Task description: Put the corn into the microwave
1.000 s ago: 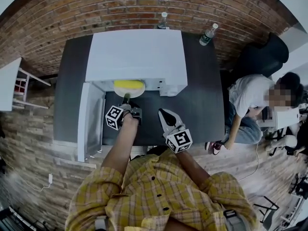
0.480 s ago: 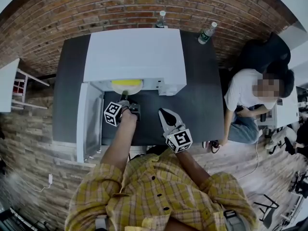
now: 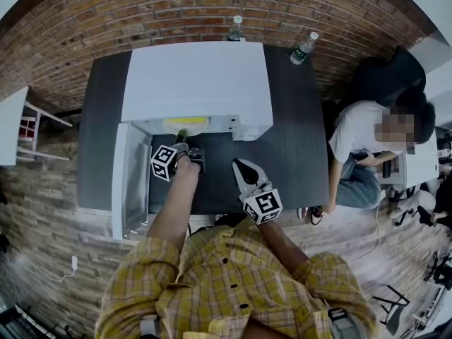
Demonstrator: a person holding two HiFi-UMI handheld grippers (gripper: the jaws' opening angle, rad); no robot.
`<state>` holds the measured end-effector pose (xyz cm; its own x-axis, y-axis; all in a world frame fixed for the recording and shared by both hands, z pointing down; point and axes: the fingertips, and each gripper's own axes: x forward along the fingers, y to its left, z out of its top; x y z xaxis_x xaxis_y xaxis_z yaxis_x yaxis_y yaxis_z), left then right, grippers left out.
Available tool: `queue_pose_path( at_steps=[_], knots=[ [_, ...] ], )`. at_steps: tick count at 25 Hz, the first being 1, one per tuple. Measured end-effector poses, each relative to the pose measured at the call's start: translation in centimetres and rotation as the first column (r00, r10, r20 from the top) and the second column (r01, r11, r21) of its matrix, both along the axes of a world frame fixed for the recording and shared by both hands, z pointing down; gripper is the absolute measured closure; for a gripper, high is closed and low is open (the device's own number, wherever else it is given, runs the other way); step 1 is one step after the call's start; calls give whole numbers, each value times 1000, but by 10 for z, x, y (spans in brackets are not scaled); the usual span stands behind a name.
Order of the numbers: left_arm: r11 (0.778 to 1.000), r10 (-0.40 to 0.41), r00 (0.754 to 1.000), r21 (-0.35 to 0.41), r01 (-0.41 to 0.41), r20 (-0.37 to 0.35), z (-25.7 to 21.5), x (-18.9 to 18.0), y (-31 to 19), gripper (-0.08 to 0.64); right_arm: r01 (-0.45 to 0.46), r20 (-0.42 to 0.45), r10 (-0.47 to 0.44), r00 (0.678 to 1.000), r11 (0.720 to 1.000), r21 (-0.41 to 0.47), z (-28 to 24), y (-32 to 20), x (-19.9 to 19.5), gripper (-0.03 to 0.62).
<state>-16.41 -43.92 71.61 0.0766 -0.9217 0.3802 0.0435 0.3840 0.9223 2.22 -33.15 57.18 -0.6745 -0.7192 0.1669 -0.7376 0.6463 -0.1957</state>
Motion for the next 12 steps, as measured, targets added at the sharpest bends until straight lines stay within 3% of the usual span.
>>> queue_pose_path(
  at_steps=[5,12],
  knots=[
    [998,-5,999,-56,2,-53,13,4,2,401,0,1,0,1000,1000,-3,2,-1,1,592],
    [998,-5,997,-57,0,-78,18,7,-2,380,-7,-3,7,1000,1000,-7,3,-2,3,592]
  ],
)
